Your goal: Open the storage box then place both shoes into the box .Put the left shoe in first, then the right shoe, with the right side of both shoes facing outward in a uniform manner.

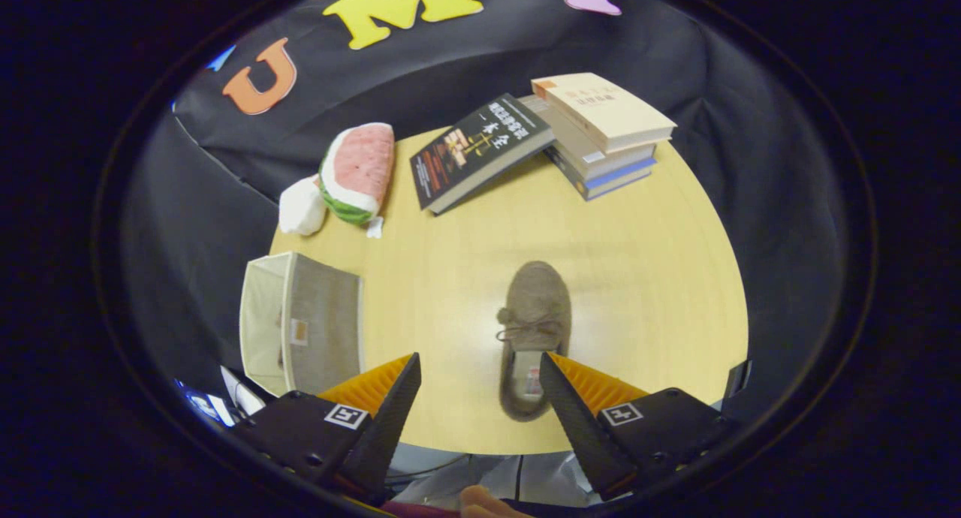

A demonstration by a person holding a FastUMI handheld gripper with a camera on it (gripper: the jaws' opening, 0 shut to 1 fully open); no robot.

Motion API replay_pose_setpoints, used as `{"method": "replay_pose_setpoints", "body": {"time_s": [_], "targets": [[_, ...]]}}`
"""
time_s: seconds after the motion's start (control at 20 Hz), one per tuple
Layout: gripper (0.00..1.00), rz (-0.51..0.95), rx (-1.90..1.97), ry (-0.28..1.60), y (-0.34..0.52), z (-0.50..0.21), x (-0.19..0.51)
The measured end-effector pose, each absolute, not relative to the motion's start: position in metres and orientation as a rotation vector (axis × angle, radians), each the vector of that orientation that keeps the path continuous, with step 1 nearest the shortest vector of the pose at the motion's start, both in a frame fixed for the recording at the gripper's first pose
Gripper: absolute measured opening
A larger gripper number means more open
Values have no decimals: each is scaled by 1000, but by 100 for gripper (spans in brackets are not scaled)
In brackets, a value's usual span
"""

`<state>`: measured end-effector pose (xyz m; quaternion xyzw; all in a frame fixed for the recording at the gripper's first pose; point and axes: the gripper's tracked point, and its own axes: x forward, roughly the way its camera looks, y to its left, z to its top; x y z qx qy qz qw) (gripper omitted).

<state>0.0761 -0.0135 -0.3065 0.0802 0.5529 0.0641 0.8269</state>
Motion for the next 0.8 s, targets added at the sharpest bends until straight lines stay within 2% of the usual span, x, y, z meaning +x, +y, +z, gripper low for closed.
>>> {"method": "replay_pose_setpoints", "body": {"time_s": [0.5, 0.65, 0.8], "targets": [[96, 57, 32, 1308, -68, -417, 76], [89, -14, -17, 1286, -87, -433, 86], [68, -11, 51, 1337, -81, -446, 81]]}}
